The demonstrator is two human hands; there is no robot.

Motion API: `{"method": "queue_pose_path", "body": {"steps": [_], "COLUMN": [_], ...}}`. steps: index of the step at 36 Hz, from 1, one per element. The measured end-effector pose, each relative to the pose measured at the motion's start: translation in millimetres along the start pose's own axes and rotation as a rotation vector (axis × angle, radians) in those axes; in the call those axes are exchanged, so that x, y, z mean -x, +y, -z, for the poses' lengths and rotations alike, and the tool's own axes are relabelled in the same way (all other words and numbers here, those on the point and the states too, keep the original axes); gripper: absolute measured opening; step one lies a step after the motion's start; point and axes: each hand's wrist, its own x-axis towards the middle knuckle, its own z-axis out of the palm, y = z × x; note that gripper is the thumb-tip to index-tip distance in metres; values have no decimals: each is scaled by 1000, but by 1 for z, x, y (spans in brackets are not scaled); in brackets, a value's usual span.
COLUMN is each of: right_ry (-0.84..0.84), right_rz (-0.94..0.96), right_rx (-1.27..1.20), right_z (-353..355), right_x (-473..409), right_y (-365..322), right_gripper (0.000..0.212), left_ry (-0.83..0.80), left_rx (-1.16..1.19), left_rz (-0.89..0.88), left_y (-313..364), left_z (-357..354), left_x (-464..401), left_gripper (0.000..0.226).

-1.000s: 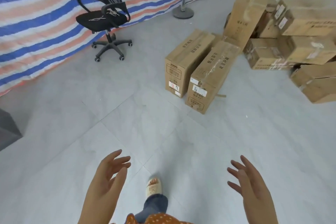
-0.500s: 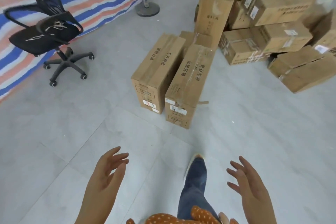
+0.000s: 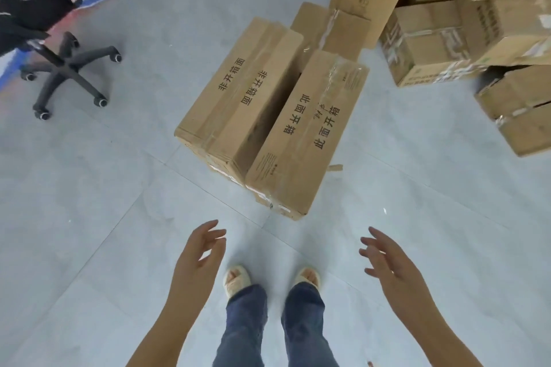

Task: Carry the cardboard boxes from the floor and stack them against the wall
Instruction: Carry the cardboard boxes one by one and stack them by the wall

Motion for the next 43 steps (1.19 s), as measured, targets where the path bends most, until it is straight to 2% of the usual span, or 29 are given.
{"method": "queue_pose_path", "body": {"steps": [3,6,8,10,13,15,17,18,19,21,26,28,34,38,43], "right_ry": [-24,-30,-15,-2,-5,-13,-16,-2,14,48,109,125,194,227,235], "right_rz": [-78,-187,-263,-328,-347,-325,-262,-224,-198,-169,-141,-124,-46,-25,4], "right_rx": [-3,-29,-72,-109,-114,-164,-210,-237,-278,-362,-492,-496,-515,-493,-471], "right_z": [-31,-68,-93,-116,-144,-161,-175,-181,-187,-196,-203,-195,-151,-125,-93], "right_x": [-64,-125,-157,-184,-214,-229,-242,-246,-250,-256,-263,-264,-260,-250,-228], "right_y": [21,53,75,95,122,137,148,152,156,161,161,149,87,42,1], "right_gripper": [26,28,37,54,68,71,65,53,44,42,48,44,35,37,26], "left_ry": [-36,-89,-118,-177,-292,-359,-428,-466,-495,-519,-431,-408,-317,-254,-216], "left_rx": [-27,59,68,-7,-65,-57,-51,-55,-55,-53,32,75,260,374,424], "left_rz": [58,209,288,288,212,193,197,202,214,222,220,233,225,244,248], "left_y": [-25,-56,-76,-95,-116,-127,-139,-145,-150,-161,-169,-157,-99,-52,-4], "left_z": [-30,-63,-85,-103,-118,-122,-119,-116,-114,-112,-132,-138,-147,-149,-145], "left_x": [-77,-151,-195,-232,-273,-293,-309,-314,-319,-327,-331,-327,-308,-286,-254], "left_gripper": [24,30,43,50,25,25,31,36,46,63,43,41,53,36,32]}}
